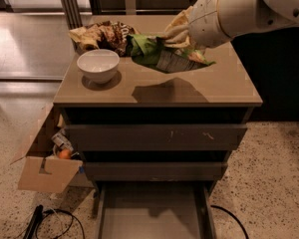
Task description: Pick green rice chip bag from bottom drawer and place on counter
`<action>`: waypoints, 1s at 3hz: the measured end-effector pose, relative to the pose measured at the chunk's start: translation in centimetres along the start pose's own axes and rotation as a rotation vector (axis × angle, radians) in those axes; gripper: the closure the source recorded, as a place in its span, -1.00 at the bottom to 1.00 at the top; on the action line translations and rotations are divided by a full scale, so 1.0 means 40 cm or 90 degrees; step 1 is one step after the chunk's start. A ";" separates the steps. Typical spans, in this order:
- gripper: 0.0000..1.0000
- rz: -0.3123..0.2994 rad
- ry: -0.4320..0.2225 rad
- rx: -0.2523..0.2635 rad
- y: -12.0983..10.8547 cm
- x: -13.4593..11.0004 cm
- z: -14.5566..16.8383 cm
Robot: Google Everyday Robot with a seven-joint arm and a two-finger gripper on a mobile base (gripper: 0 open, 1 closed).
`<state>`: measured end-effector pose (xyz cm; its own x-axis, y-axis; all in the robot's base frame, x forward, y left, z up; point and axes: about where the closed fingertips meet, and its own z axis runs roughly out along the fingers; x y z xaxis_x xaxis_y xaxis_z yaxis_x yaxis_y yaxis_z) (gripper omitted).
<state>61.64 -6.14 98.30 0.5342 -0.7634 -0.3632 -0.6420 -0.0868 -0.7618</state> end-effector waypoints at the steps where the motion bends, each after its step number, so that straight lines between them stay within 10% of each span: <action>1: 1.00 -0.019 0.005 0.003 -0.007 0.004 0.016; 3: 1.00 -0.058 0.038 0.039 -0.030 0.064 0.027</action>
Offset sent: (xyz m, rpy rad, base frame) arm 0.0324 -0.0165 -0.0111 -0.0966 -0.1003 -0.0212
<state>64.38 -7.28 97.72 0.5536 -0.7913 -0.2598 -0.5570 -0.1199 -0.8218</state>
